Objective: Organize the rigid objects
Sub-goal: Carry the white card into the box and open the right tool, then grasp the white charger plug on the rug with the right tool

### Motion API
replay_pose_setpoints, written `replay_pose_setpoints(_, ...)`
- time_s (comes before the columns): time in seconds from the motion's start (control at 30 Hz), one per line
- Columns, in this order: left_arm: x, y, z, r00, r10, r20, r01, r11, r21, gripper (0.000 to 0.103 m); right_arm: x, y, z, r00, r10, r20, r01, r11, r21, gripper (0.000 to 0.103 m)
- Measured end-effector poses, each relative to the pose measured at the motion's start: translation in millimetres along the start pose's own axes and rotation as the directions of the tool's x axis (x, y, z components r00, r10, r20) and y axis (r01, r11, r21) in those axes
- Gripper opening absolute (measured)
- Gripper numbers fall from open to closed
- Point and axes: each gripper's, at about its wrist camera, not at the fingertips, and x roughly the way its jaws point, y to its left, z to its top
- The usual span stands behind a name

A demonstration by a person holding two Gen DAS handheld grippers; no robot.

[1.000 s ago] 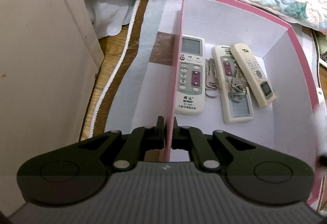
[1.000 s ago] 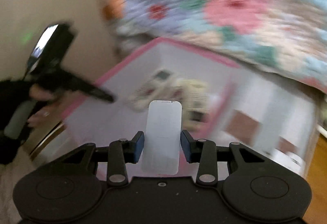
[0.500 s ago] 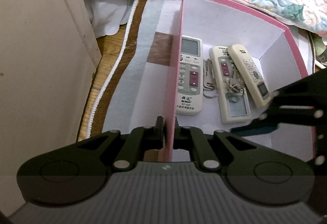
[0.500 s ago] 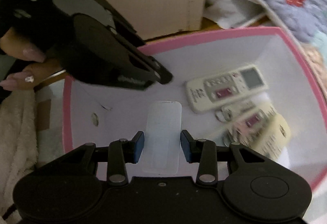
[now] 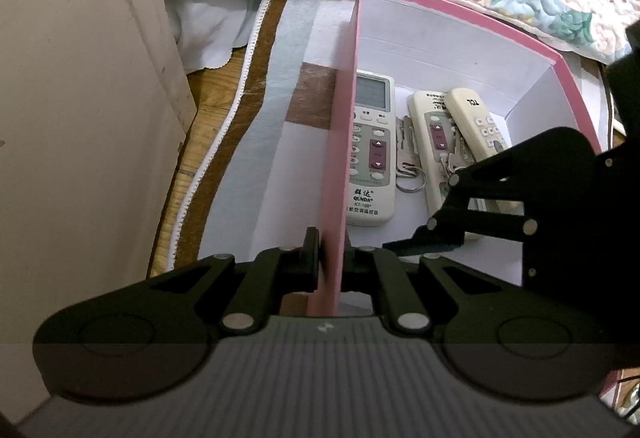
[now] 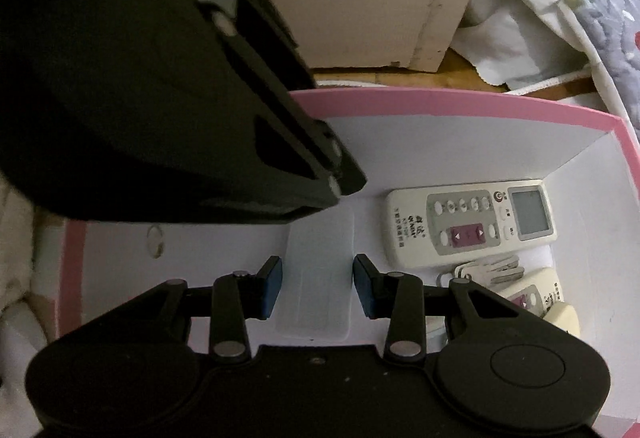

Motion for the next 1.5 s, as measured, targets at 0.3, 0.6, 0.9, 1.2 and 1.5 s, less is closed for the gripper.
replay_pose_setpoints(0.3,0.2,-1.0,1.0,1.000,0.005,-0.003,-0.005,1.000,0.005,0.007,-43.5,-0.7,-23.3,0.995,-0.035,0.094,0.021,0.988,0.152,0.050)
replay_pose_setpoints(0.6,0.9,-2.1,0.7,1.000,0.011,-0.004,-0.011,1.000,0.005,0.007,-130.9,31.7,-75.2,0.918,-0.148,0.367,-0.026,0.903,0.429,0.052)
replay_pose_setpoints(0.9,2.2,-6.5,4.7,0.999,0.036,-0.024,-0.036,0.999,0.014,0.006,-171.5,51.1,-141.4,0.893,-0.295,0.341,-0.016,0.735,0.678,0.053)
replay_pose_setpoints(1.2,1.8,-12.6,3.2,0.997,0.080,-0.020,-0.079,0.996,0.046,0.005,-153.2,11.2,-252.1,0.955,-0.297,0.013,0.037,0.165,0.986,0.053)
replay_pose_setpoints(1.5,2.1,-13.5,3.1,0.996,0.081,-0.021,-0.080,0.996,0.044,0.005,-128.3,10.4,-305.7,0.943,-0.262,-0.205,0.193,-0.072,0.979,0.065)
